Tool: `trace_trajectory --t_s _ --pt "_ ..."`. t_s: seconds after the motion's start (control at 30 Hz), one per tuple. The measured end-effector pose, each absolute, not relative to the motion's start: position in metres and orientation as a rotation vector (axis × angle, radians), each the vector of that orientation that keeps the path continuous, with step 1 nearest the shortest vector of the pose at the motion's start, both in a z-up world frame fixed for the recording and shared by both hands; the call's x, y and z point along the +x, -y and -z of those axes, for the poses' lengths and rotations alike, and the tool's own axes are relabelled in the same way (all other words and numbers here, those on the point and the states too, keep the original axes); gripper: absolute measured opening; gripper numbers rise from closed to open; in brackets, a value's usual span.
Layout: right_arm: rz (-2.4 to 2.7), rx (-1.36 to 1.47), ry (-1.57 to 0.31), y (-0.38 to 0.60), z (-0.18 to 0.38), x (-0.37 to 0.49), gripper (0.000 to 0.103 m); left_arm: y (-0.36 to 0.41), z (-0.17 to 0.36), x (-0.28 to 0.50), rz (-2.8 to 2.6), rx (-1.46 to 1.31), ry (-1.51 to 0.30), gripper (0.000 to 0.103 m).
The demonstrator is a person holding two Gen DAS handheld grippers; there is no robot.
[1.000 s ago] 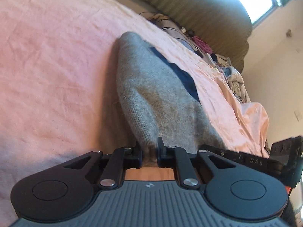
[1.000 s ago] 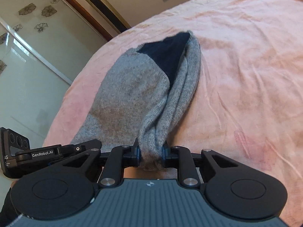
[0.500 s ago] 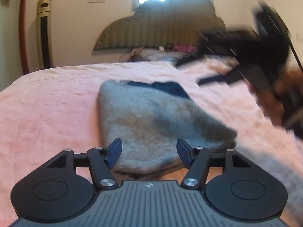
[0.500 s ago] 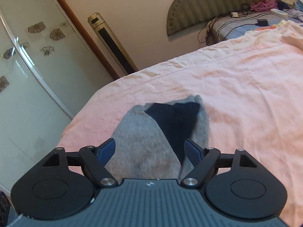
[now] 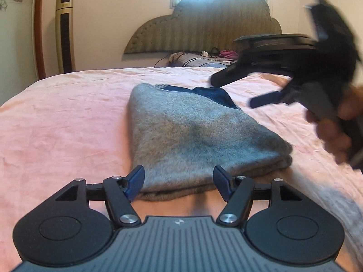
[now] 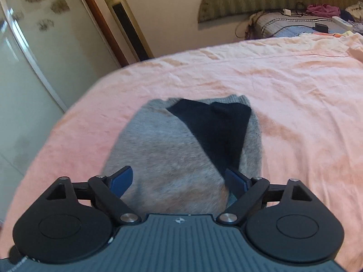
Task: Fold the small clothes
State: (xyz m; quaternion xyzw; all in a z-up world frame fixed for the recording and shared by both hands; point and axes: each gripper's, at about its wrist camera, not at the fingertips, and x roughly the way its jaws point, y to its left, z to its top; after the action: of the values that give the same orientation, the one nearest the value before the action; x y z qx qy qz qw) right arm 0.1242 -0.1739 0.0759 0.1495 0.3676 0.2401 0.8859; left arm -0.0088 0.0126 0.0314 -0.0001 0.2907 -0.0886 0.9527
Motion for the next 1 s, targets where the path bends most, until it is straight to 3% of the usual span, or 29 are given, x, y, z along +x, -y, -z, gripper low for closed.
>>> trace_trajectory --t_s 0.07,0.2,0.27,0.47,1.0 --pt "-0.462 0.293 -0.728 0.184 -0.075 0.087 0.103 -0.017 -0.031 -0.019 0.150 -0.015 -0.612 0.077" --pt "-0.291 0.182 -0.783 0.189 -0.050 0.042 0.103 -0.020 -0.017 -0.021 0.075 -0.036 -0.702 0.077" --pt "-0.245 0.140 -0.850 0.185 -0.030 0.035 0.103 -0.018 -0.013 -0.021 0.050 -0.019 -0.692 0.085" --pt "-0.119 -0.035 -0.756 0.157 -0.015 0.018 0.103 -0.015 -0.009 -0.015 0.037 -0.002 -0.711 0.101" --pt "-0.097 -0.024 -0.744 0.158 -0.015 0.015 0.103 -0.012 -0.008 -0.014 0.040 0.006 -0.718 0.103"
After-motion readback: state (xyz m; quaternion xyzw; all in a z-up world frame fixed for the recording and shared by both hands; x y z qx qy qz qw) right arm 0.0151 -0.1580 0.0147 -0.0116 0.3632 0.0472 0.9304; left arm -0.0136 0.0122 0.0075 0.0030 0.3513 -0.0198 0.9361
